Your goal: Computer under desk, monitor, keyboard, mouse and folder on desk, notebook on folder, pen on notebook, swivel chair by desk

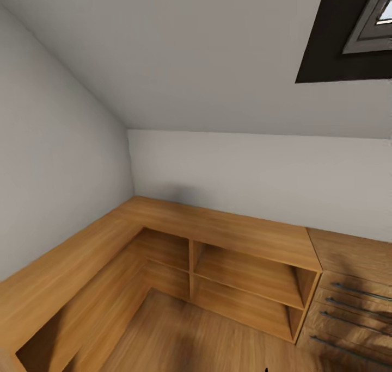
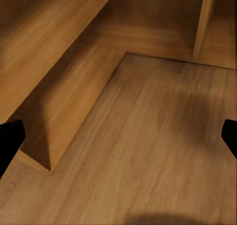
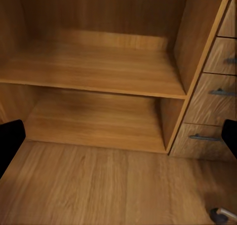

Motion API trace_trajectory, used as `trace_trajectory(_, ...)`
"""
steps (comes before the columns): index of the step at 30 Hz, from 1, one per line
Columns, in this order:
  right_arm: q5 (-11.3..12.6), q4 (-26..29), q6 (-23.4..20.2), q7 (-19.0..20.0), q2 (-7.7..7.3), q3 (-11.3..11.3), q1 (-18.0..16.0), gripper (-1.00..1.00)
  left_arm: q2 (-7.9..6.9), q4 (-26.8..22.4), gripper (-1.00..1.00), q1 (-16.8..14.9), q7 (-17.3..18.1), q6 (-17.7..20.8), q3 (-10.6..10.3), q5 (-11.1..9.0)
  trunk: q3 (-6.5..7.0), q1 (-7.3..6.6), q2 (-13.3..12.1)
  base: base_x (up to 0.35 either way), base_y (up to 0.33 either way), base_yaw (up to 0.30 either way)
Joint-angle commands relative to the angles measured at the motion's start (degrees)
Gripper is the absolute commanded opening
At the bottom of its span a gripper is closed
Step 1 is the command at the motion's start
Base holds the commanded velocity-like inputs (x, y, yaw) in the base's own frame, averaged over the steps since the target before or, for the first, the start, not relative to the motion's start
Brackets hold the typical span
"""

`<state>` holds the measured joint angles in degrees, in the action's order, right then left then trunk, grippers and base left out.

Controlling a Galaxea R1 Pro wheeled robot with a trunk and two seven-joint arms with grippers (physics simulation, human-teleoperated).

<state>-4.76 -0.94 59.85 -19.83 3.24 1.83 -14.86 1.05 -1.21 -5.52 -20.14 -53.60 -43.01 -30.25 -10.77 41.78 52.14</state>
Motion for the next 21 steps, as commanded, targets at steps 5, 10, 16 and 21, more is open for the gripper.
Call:
trace_trajectory(5, -0.5, -0.1, 0.2, -0.4, 0.02, 0.2, -0.1, 1.00, 0.01, 0.0, 1.00, 0.0, -0.3, -0.1, -0.5, -0.2, -0.08, 0.03, 0.1, 0.202, 0.262, -0.300)
trace_trajectory(10, -0.6, -0.1, 0.2, -0.3, 0.02, 0.1, -0.1, 1.00, 0.01, 0.0, 1.00, 0.0, -0.3, 0.0, -0.5, -0.2, -0.08, 0.03, 0.1, 0.083, 0.093, -0.300)
trace_trajectory(16, -0.6, -0.2, 0.2, -0.3, 0.02, 0.1, -0.1, 1.00, 0.00, 0.0, 1.00, 0.0, -0.3, 0.0, -0.5, -0.2, -0.07, 0.03, 0.1, 0.022, 0.025, -0.300)
trace_trajectory(21, -0.8, -0.1, 0.2, -0.3, -0.07, 0.1, -0.1, 1.00, 0.00, 0.0, 1.00, 0.0, -0.3, 0.0, -0.5, -0.2, 0.01, 0.03, 0.1, 0.005, 0.005, -0.300)
